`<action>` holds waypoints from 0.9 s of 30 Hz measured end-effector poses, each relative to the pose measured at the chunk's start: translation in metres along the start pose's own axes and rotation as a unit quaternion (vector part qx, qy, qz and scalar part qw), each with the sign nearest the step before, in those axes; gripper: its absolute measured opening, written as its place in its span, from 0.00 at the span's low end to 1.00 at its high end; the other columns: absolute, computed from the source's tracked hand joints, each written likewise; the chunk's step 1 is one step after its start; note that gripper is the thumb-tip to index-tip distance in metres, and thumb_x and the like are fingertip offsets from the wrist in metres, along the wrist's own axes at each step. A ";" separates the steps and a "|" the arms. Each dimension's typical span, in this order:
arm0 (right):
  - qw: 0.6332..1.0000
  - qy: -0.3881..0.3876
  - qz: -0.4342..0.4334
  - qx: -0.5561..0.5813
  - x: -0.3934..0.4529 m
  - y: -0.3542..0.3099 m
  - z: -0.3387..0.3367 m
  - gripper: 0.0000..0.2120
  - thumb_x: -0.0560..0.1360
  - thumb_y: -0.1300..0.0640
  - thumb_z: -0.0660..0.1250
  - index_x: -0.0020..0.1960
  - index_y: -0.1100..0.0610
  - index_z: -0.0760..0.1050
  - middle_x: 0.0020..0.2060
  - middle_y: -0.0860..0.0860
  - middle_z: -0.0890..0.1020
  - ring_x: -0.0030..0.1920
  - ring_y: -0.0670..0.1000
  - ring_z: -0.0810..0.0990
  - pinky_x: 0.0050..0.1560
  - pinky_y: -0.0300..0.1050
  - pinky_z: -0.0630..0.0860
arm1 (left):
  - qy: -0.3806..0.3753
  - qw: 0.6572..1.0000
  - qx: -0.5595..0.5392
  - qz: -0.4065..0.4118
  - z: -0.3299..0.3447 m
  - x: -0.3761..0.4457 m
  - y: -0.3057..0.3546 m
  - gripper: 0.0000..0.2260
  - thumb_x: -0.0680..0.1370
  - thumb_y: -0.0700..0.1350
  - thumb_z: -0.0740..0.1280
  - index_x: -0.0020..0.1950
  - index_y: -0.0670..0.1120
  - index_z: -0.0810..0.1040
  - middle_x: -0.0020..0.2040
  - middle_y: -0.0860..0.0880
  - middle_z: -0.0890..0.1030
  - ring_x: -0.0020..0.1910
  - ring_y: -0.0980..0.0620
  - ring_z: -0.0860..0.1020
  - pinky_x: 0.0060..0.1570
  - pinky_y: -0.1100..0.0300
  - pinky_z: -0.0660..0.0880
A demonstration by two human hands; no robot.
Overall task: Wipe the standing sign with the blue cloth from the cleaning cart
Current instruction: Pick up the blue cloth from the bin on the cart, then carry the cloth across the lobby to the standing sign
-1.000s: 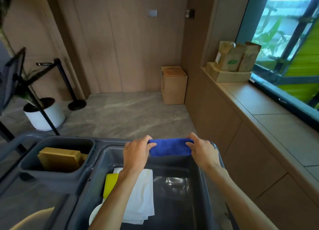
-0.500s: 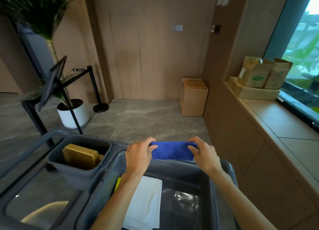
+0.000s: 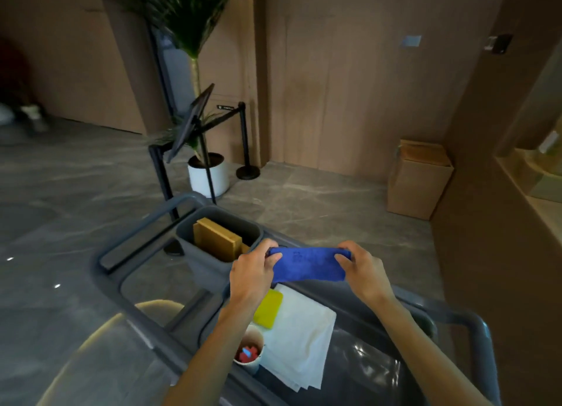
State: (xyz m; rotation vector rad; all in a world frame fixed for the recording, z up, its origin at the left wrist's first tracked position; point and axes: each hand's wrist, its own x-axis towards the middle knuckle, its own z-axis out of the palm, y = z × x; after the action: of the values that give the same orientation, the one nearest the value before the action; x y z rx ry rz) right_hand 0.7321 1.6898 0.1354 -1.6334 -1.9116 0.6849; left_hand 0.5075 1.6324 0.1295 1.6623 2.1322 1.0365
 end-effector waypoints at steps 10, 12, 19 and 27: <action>0.993 -0.036 -0.108 0.038 -0.020 -0.106 0.074 0.09 0.80 0.56 0.66 0.59 0.51 0.79 0.49 0.53 0.85 0.51 0.55 0.83 0.50 0.47 0.77 | 0.086 0.993 -0.030 -0.081 -0.101 -0.042 -0.082 0.04 0.80 0.53 0.66 0.55 0.58 0.77 0.49 0.53 0.85 0.51 0.46 0.80 0.49 0.50 0.76; 0.988 -0.054 -0.123 0.072 -0.034 -0.129 0.094 0.08 0.80 0.58 0.67 0.57 0.51 0.80 0.47 0.51 0.85 0.48 0.52 0.83 0.47 0.43 0.76 | 0.100 0.987 -0.057 -0.110 -0.128 -0.055 -0.102 0.04 0.79 0.52 0.68 0.54 0.59 0.78 0.49 0.54 0.84 0.51 0.49 0.80 0.48 0.52 0.77; 0.959 -0.138 -0.133 0.208 -0.089 -0.198 0.161 0.10 0.78 0.63 0.69 0.48 0.48 0.80 0.45 0.54 0.87 0.47 0.51 0.85 0.49 0.43 0.82 | 0.133 0.972 -0.104 -0.165 -0.210 -0.110 -0.167 0.06 0.77 0.45 0.72 0.53 0.51 0.83 0.48 0.50 0.87 0.53 0.49 0.83 0.58 0.51 0.76; 0.920 -0.234 -0.182 0.258 -0.127 -0.273 0.228 0.09 0.78 0.66 0.69 0.54 0.54 0.79 0.46 0.49 0.85 0.48 0.44 0.85 0.46 0.35 0.81 | 0.223 0.949 -0.097 -0.200 -0.283 -0.175 -0.224 0.12 0.74 0.41 0.74 0.43 0.59 0.81 0.33 0.67 0.81 0.38 0.67 0.80 0.42 0.78 0.69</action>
State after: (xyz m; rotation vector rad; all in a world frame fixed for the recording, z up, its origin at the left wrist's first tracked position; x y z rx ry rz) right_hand 0.3965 1.5166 0.1458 -0.8045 -2.0306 1.3651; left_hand 0.2312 1.3417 0.1456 0.9069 2.3945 1.5283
